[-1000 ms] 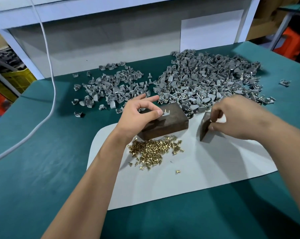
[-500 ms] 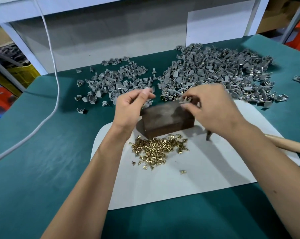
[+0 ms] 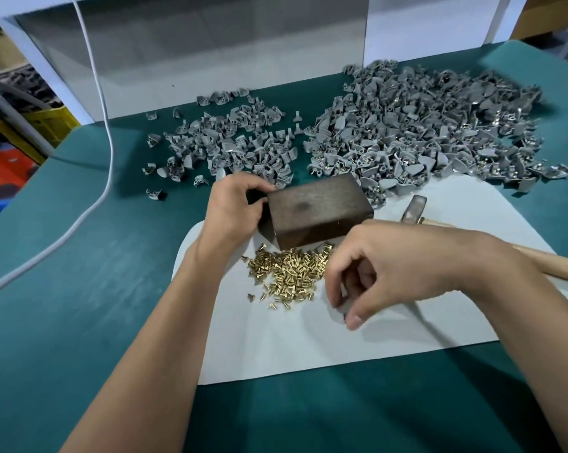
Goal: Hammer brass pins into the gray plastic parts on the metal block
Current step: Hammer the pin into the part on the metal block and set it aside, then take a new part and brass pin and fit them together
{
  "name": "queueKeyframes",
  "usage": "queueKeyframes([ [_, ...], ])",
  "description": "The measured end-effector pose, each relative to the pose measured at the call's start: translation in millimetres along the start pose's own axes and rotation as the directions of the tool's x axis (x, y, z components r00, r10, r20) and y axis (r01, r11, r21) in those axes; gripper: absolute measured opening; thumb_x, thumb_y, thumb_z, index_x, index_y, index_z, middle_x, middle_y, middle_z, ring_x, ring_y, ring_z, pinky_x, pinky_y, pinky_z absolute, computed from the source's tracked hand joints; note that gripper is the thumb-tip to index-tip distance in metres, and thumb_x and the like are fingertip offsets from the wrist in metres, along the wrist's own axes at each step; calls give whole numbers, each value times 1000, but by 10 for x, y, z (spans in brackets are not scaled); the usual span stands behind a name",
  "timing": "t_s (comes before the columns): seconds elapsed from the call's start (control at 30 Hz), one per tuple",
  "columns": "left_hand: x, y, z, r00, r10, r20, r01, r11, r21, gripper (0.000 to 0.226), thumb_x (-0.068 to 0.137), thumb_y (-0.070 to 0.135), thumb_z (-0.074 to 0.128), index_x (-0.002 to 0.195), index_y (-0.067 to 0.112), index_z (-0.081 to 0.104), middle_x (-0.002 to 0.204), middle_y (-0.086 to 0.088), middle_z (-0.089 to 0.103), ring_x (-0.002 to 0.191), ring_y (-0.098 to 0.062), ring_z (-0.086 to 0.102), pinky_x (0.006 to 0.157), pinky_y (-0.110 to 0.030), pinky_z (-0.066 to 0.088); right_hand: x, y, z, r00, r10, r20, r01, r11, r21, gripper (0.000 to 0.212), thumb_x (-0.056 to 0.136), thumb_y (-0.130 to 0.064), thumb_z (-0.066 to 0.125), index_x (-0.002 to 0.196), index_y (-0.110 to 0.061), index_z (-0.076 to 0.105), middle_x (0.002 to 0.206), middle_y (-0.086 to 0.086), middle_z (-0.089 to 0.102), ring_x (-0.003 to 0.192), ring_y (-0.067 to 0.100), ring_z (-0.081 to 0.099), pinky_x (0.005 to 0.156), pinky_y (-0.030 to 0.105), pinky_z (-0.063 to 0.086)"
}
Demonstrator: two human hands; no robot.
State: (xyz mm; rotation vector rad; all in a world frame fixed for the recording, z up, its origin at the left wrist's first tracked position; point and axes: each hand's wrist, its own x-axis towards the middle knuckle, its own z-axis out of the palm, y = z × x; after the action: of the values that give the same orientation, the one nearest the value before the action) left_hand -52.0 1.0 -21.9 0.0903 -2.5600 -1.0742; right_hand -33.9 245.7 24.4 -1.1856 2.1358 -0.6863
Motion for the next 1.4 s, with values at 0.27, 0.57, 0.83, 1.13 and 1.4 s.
queueKeyframes([
  [0.27,68,-112,9,991,132,11,-132,974,185,37,85,-5,75,115,16,76,124,-4,68,119,-27,56,108,-38,43,22,-54,55,999,-5,-36,3,998,-55,11,83,-17,82,79,-25,77,63,-22,63,60,-3,57,55,9,40],
  [0.57,104,-160,5,983,159,90,-178,940,291,36,87,-5,67,111,18,80,131,5,69,129,-24,50,114,-33,34,44,-80,64,941,-28,-339,139,941,309,9,97,-5,67,92,-11,64,77,3,71,67,21,72,42,31,50],
  [0.83,65,-133,-57,988,152,-4,-151,983,105,31,71,-10,75,92,13,73,90,2,72,87,-19,67,82,-41,59,131,-36,93,780,35,-625,259,891,372,7,88,4,73,91,-3,72,67,12,70,51,17,65,41,33,53],
  [1.13,114,-203,-65,999,-24,-29,27,992,121,15,81,9,84,91,17,77,75,14,65,70,-3,62,68,-19,57,185,71,125,720,108,-685,258,875,409,23,88,8,72,101,-11,76,80,8,75,75,25,77,48,32,57],
  [1.4,71,87,-91,964,31,-263,-115,944,-310,36,79,6,87,108,19,70,106,2,72,82,-12,74,79,-26,62,234,110,129,669,135,-731,305,847,436,20,91,7,69,95,-12,77,75,9,75,64,21,74,57,22,58],
])
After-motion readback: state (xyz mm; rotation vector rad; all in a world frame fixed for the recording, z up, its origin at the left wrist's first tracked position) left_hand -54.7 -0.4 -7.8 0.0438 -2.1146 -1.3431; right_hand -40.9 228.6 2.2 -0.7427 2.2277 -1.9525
